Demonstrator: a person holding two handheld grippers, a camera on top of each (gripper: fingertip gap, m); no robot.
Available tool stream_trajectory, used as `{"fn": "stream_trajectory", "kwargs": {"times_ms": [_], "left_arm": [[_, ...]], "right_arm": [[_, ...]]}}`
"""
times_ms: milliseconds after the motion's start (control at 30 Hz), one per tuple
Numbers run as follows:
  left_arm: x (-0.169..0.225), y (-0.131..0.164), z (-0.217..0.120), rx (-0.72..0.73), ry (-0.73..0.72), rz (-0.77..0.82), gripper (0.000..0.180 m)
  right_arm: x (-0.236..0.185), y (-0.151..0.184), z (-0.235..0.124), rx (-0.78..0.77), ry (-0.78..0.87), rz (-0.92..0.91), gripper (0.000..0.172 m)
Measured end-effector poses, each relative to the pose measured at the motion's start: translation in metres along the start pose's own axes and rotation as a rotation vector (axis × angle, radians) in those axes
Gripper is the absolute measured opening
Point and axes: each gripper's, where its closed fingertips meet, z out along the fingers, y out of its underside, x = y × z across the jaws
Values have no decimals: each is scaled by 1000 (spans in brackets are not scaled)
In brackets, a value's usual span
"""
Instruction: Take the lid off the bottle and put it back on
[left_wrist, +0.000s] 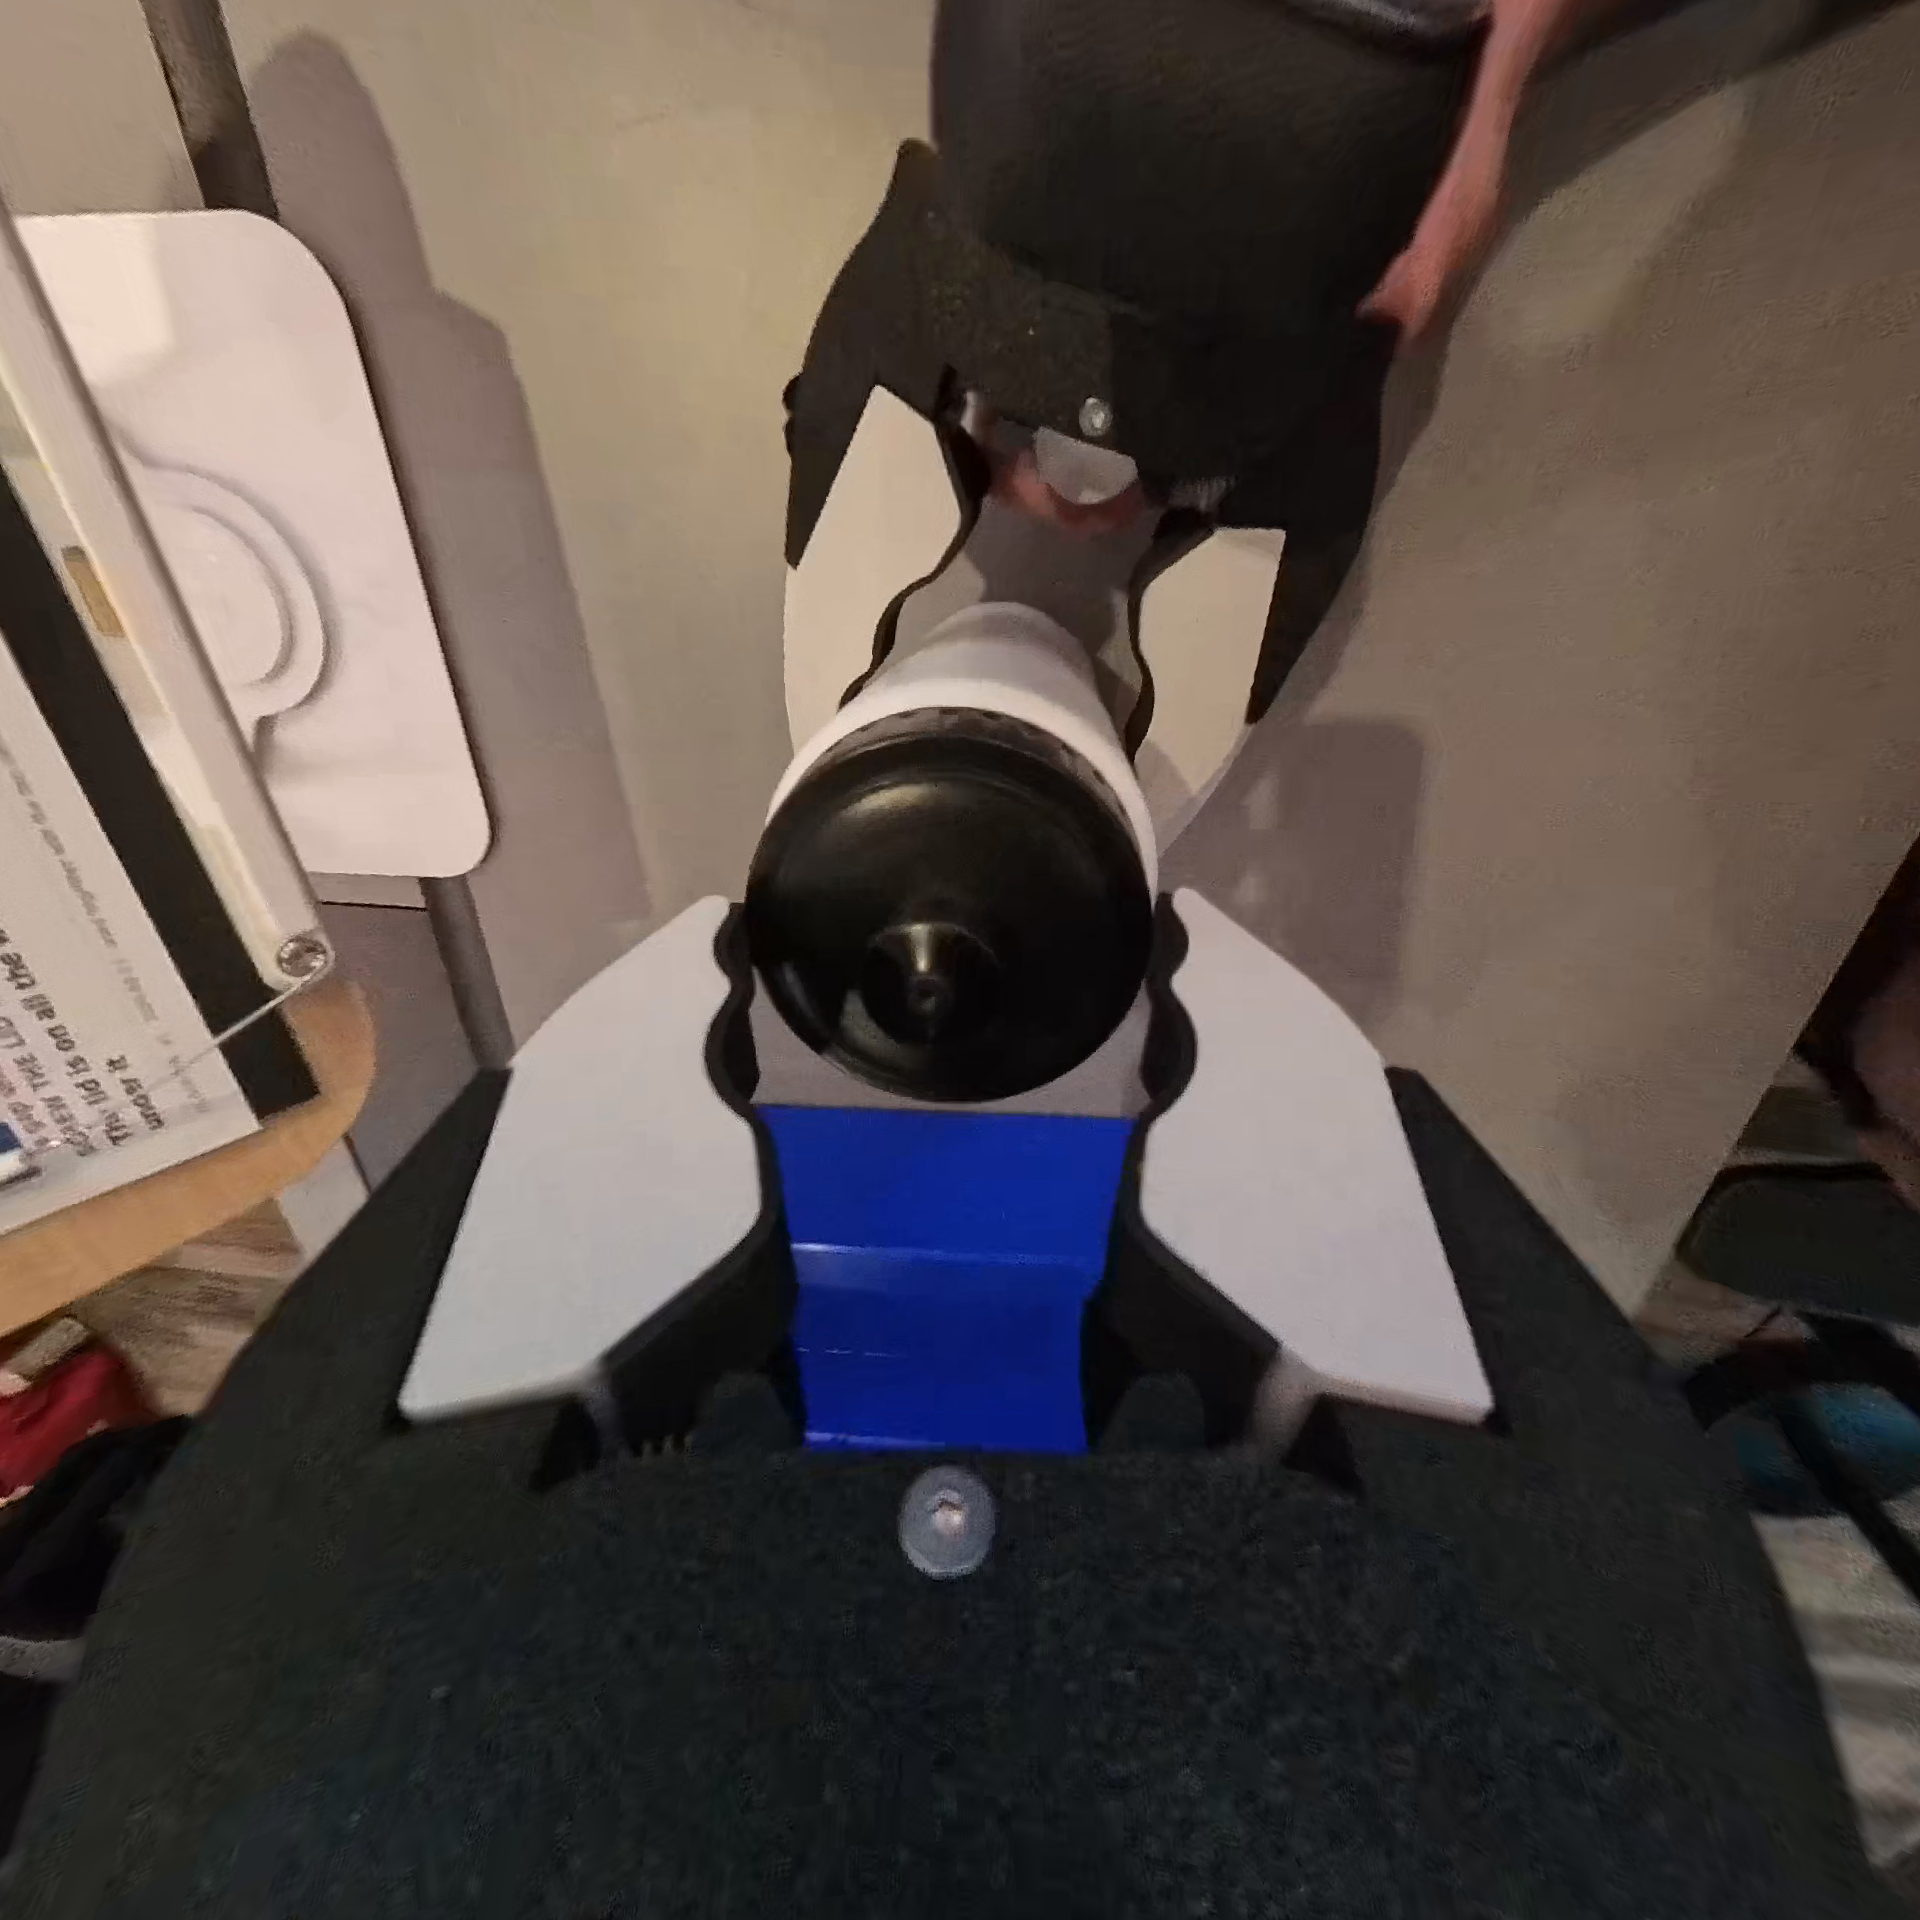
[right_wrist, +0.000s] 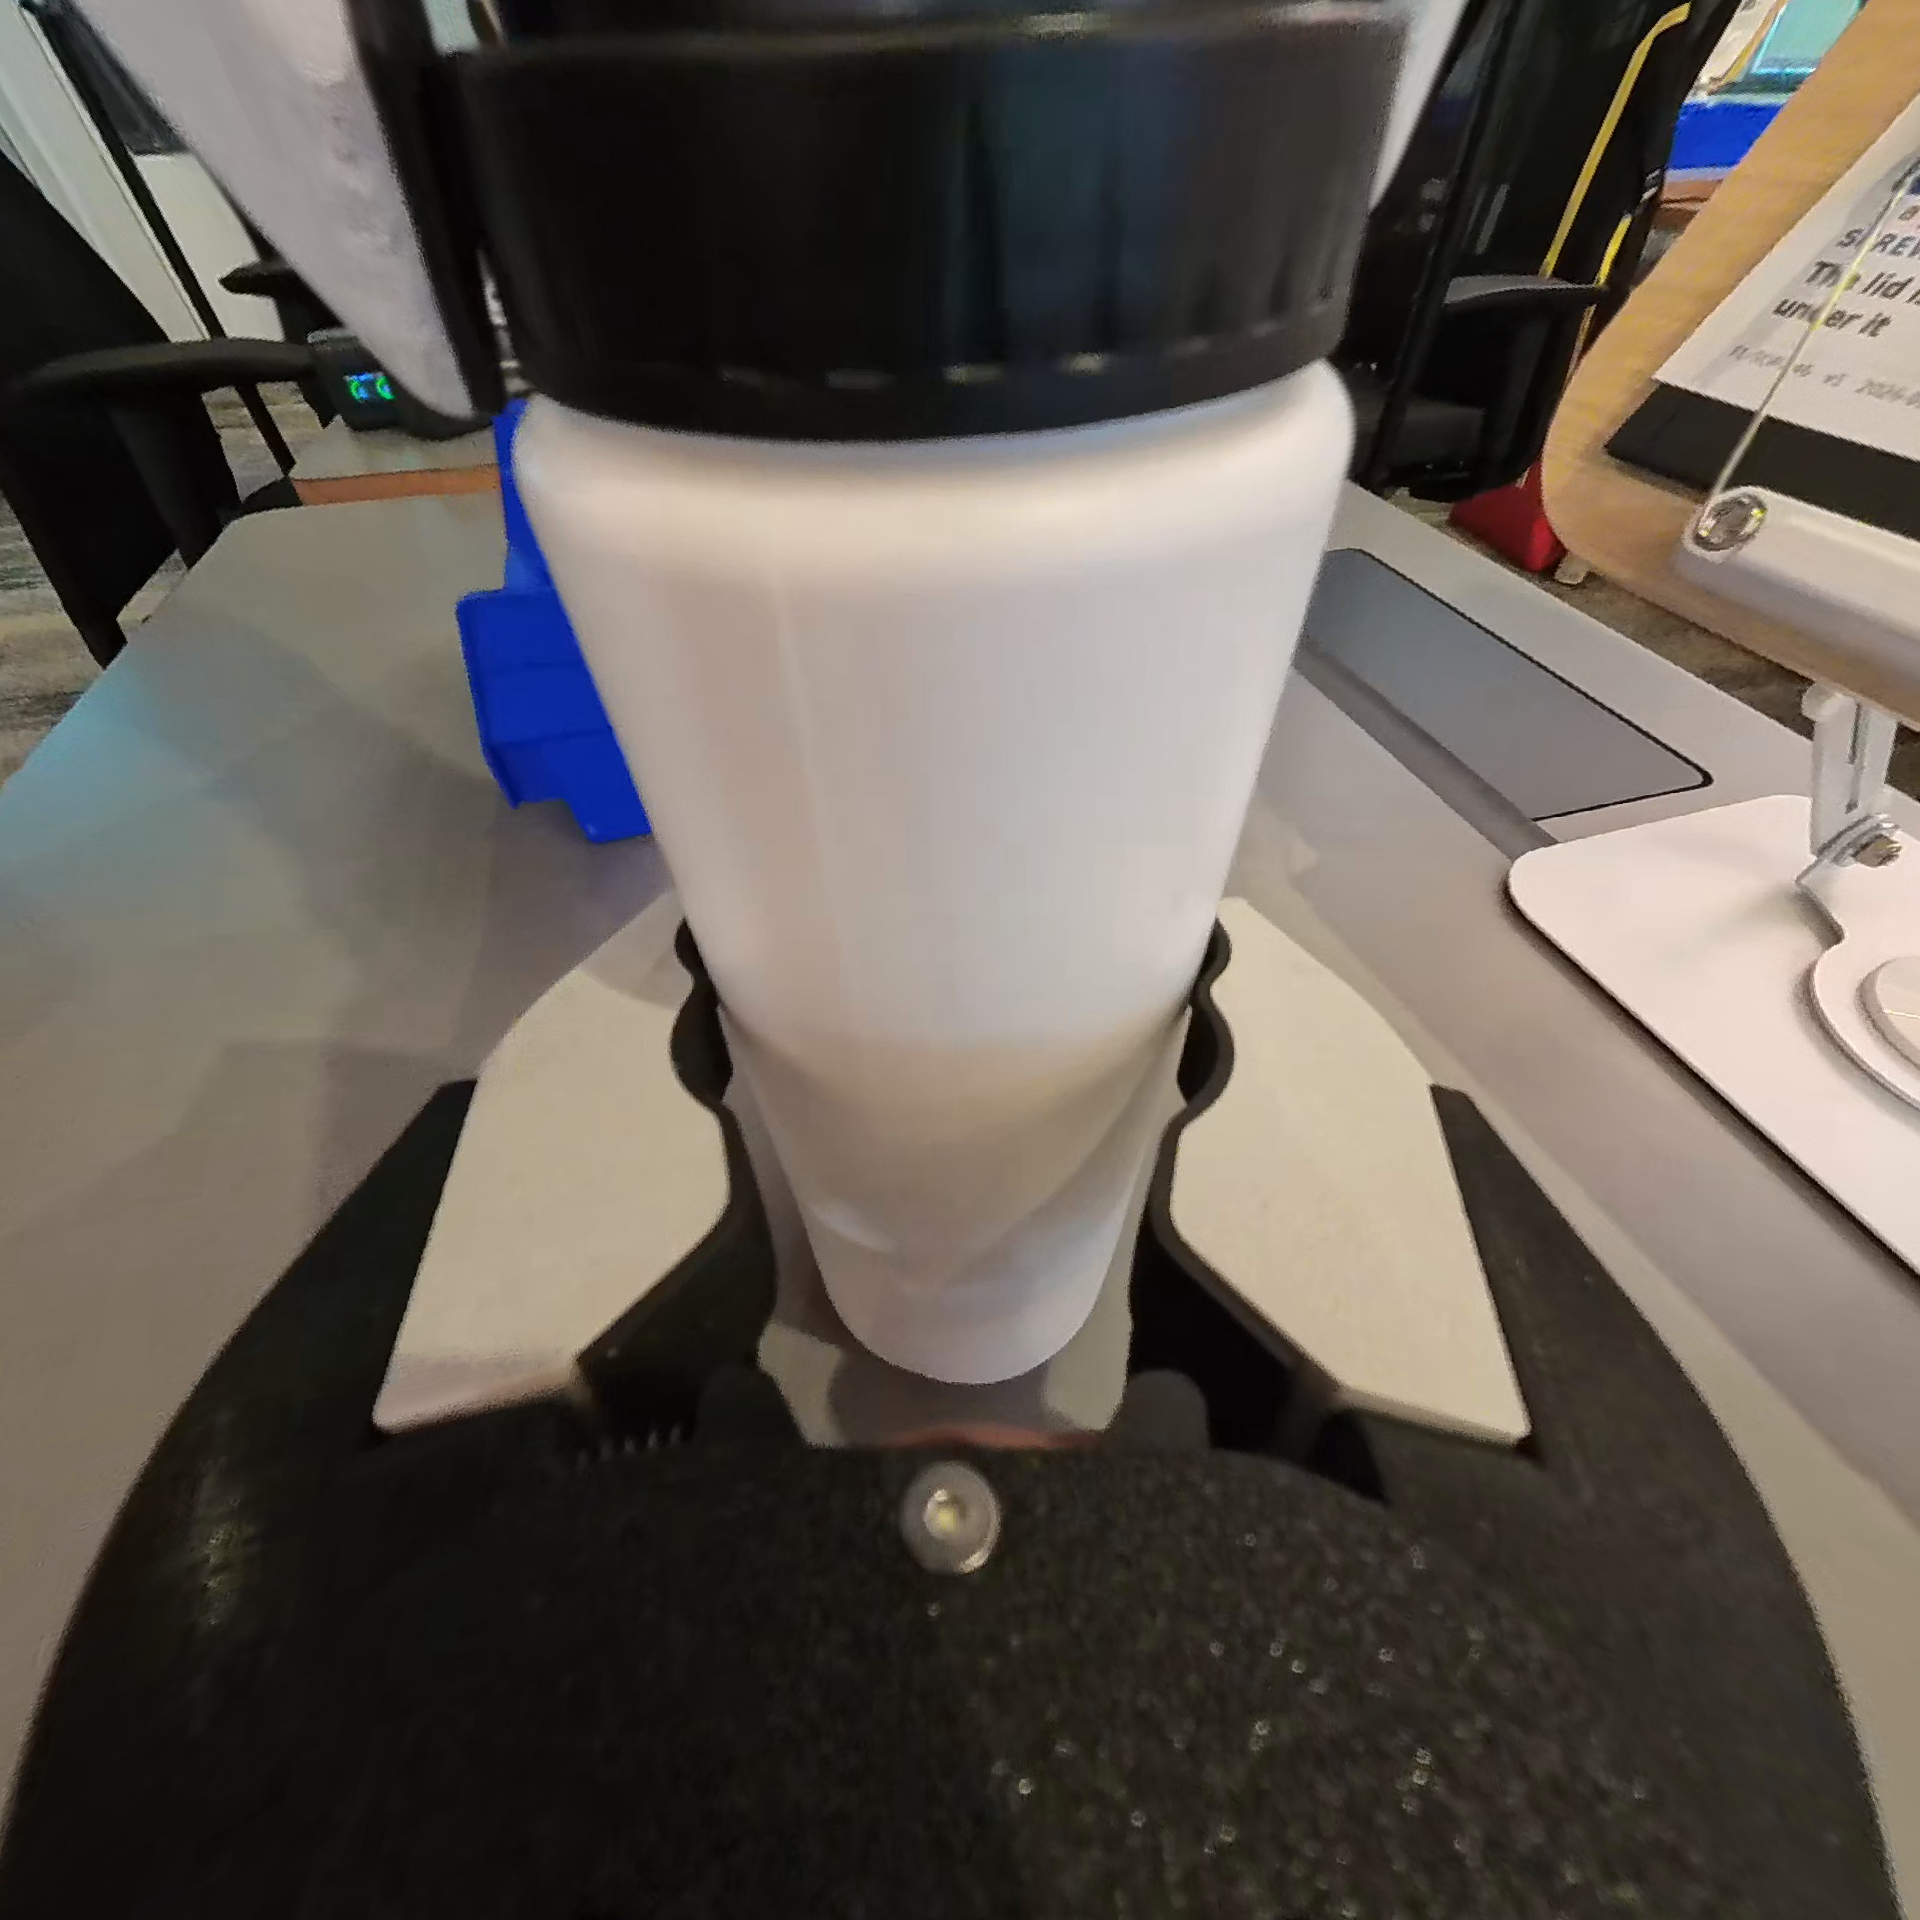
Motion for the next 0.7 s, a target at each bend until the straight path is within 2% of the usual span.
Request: {"fn": "stream_trajectory", "kwargs": {"times_ms": [267,700], "left_arm": [[1,1,1,-44,-22,296,73],[-1,0,2,-4,8,445,73]], "right_arm": [[-3,1,-3,-2,-24,-6,86],[-4,1,-5,8,-51,4,86]]}}
